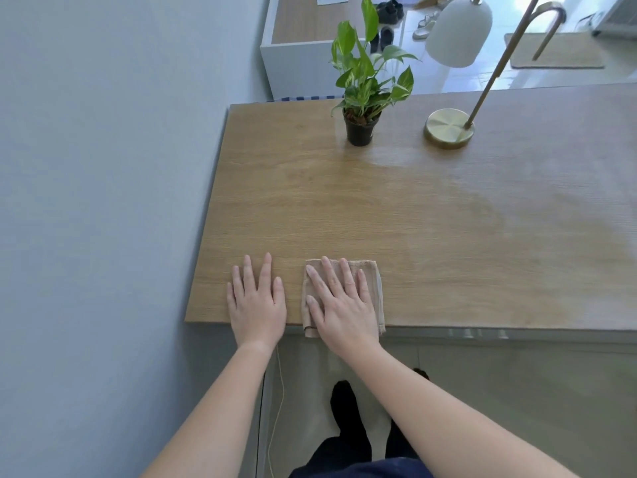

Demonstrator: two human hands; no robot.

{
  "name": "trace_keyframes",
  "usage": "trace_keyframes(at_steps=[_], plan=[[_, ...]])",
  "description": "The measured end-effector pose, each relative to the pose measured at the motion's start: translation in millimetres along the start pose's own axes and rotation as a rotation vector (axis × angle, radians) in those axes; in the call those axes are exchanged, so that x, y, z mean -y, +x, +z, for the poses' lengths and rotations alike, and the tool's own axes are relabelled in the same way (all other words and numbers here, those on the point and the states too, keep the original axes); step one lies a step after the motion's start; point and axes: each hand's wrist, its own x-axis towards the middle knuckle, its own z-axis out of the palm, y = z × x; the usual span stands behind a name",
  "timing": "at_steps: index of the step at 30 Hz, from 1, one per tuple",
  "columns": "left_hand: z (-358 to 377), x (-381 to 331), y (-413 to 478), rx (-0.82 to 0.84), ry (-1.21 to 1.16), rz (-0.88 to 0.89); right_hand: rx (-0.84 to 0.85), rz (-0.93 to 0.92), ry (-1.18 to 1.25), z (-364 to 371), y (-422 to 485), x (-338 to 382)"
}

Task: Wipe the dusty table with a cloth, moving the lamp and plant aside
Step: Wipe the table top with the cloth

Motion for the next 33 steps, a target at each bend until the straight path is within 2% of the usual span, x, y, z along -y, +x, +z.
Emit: trace_keyframes(at_steps=[4, 9, 15, 18, 21, 23, 26, 28, 31, 33], plan=[[3, -20, 6, -0.066, -0.016, -0.039, -0.015, 0.049, -0.021, -8, -12, -26], [8, -31, 18, -0.051, 0.016, 0.119, -0.042, 0.104, -0.120, -35, -51, -113], [8, -31, 18, -0.050, 0.039, 0.106, -0.047, 0.401, -0.097, -87, -87, -236], [8, -33, 20, -0.066, 0.041, 0.104, -0.091, 0.541, -0.069, -88, -80, -237], [10, -33, 20, -0.081, 0.047, 0.108, -0.129, 0.694, 0.009, -78, -56, -196], [9, -33, 20, -0.083, 0.047, 0.109, -0.106, 0.626, 0.007, -66, -40, -156], [9, -35, 19, -0.071, 0.053, 0.106, -0.022, 0.399, 0.002, -46, -25, -92], [8, -35, 18, -0.058, 0.054, 0.105, 0.017, 0.269, -0.011, -38, -27, -73], [5, -34, 21, -0.068, 0.034, 0.101, 0.051, 0.146, -0.041, -48, -41, -101], [3, -35, 28, -0.092, 0.035, 0.109, 0.044, 0.155, -0.056, -63, -52, -136]])
